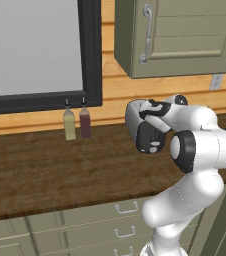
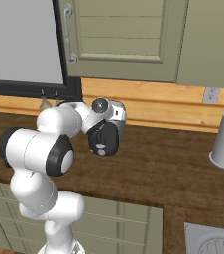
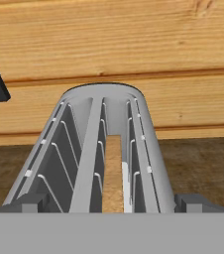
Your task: Start the toaster. Once the lever pops up, take the bread to the plate on the dining counter.
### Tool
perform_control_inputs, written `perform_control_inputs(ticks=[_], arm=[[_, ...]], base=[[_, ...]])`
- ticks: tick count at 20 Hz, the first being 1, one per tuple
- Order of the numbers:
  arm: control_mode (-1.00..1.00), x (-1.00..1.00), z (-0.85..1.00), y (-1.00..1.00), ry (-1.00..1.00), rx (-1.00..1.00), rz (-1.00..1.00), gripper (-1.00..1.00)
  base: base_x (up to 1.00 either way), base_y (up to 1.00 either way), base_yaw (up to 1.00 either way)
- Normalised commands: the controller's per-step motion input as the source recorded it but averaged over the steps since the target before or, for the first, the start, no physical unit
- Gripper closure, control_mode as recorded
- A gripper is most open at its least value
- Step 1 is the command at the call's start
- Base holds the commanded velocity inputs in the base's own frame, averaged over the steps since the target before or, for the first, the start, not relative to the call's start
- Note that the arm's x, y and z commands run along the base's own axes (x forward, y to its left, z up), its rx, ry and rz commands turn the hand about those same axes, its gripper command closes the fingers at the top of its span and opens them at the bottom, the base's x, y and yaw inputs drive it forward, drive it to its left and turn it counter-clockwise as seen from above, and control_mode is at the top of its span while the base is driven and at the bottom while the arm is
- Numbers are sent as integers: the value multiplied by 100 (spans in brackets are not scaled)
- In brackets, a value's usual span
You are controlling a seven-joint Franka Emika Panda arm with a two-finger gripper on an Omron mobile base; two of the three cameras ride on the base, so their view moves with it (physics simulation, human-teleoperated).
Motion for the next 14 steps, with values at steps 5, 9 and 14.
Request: perform_control_inputs(ticks=[5, 9, 14], arm=[[-100, 0, 0, 0, 0, 0, 0, -100], [-100, 0, 0, 0, 0, 0, 0, -100], [-100, 0, 0, 0, 0, 0, 0, -100]], base=[[0, 0, 0], [0, 0, 0], [0, 0, 0]])
